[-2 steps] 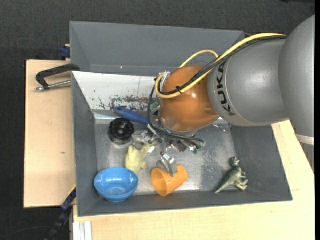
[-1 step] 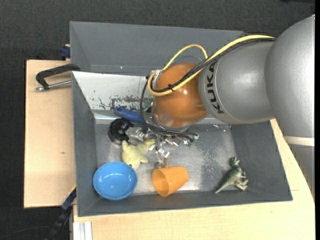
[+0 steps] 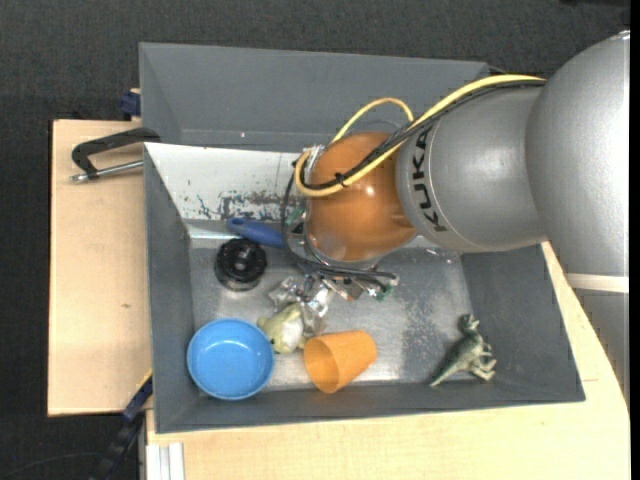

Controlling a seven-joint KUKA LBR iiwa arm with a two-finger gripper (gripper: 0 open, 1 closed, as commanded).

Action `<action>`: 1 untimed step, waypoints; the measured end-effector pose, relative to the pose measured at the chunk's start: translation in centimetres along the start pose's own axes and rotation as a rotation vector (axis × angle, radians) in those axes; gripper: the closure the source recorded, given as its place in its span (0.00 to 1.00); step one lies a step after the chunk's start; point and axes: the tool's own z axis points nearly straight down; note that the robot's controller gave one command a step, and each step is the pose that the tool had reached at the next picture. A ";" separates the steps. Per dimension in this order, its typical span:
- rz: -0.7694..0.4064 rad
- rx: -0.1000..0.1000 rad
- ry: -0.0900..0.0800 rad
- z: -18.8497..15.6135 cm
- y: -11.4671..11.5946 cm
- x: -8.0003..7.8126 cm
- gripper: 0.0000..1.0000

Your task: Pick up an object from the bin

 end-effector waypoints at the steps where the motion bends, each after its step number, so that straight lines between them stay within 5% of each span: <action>1: 0.022 0.003 -0.004 -16.2 0.2 -1.2 1.00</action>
Offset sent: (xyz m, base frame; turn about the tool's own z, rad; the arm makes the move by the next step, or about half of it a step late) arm 0.0027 0.0074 0.1560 0.0199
